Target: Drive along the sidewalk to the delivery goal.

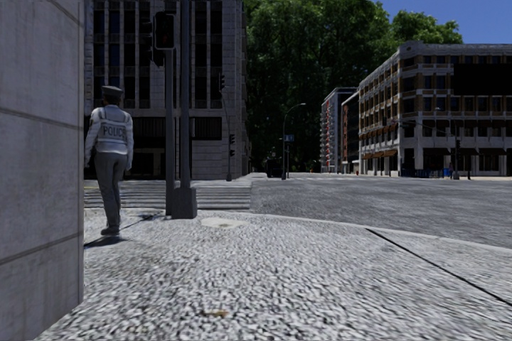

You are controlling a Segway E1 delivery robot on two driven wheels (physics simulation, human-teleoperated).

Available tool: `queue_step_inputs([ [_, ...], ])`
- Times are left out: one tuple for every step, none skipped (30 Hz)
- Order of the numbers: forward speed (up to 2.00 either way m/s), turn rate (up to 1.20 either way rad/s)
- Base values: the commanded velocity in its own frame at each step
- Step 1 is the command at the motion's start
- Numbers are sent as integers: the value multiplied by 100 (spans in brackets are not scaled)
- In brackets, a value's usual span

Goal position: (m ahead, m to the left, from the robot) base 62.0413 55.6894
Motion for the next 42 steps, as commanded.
queue_step_inputs([
  [200, 35],
  [200, 35],
  [200, 35],
  [200, 35],
  [200, 35],
  [200, 35],
  [200, 35],
  [200, 35],
  [200, 35],
  [200, 35],
  [200, 38],
  [200, 39],
  [200, 39],
  [200, 41],
  [200, 41],
  [197, 44],
  [194, 47],
  [194, 47],
  [189, 48],
  [181, 49],
  [169, 51],
  [169, 51],
  [161, 52],
  [160, 54],
  [159, 54],
  [159, 54],
  [159, 54],
  [159, 55],
  [159, 55],
  [159, 55],
  [159, 55],
  [159, 55],
  [159, 55],
  [159, 55],
  [159, 55],
  [158, 55],
  [158, 57],
  [158, 57],
  [158, 58],
  [158, 58],
  [158, 58],
  [158, 58],
])
